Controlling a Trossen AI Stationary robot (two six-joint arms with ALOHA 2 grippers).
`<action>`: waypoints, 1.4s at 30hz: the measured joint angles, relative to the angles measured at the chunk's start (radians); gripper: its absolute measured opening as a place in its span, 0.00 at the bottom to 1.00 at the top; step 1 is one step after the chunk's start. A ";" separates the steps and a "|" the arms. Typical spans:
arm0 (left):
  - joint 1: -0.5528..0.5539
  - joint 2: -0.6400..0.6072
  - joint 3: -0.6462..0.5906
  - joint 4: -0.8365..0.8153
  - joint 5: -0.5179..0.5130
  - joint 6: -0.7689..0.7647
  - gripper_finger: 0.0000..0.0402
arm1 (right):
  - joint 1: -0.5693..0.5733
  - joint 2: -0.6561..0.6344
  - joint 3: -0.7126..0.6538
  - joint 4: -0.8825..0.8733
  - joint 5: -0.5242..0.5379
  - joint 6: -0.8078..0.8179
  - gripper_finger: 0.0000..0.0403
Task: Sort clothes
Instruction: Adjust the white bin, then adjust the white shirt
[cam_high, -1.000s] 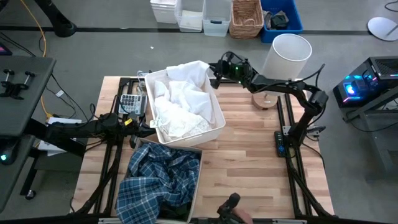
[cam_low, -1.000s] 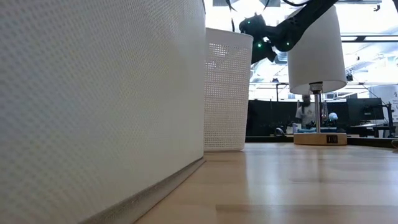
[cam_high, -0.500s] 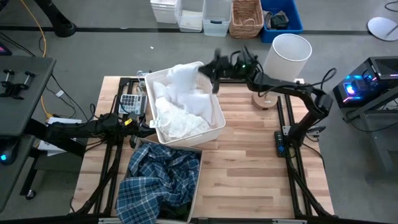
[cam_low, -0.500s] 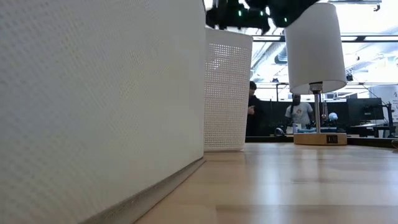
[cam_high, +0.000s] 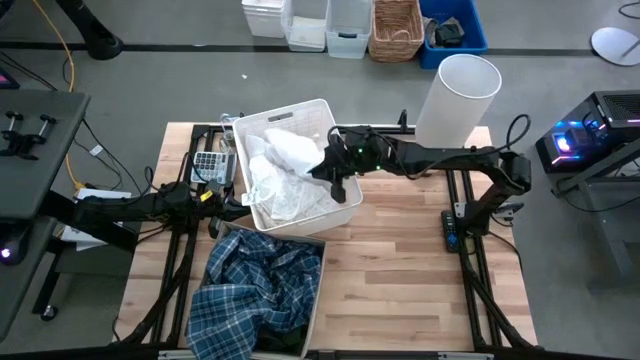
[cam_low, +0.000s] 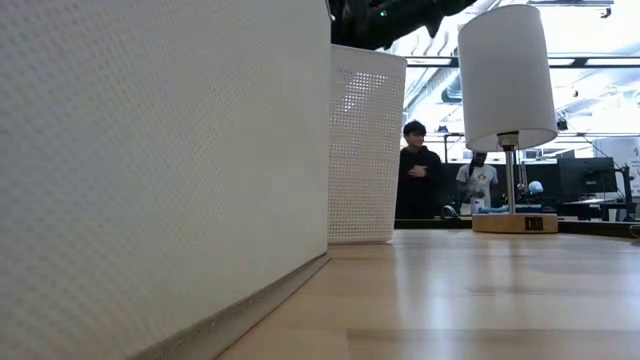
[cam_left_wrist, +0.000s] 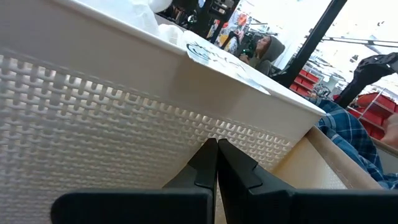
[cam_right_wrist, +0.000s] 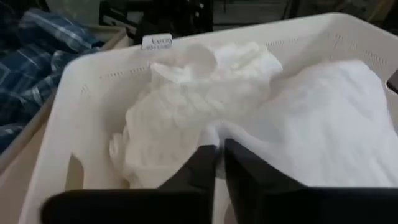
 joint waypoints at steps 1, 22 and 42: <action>0.000 0.000 0.000 0.000 0.000 0.000 0.00 | 0.003 0.000 0.000 -0.007 0.002 0.001 0.10; 0.000 0.000 0.000 0.000 0.000 0.000 0.00 | 0.003 -0.143 0.001 -0.207 -0.054 -0.099 0.63; 0.000 0.000 0.000 0.000 0.000 0.000 0.00 | 0.019 -0.767 -0.758 0.326 0.012 0.375 0.48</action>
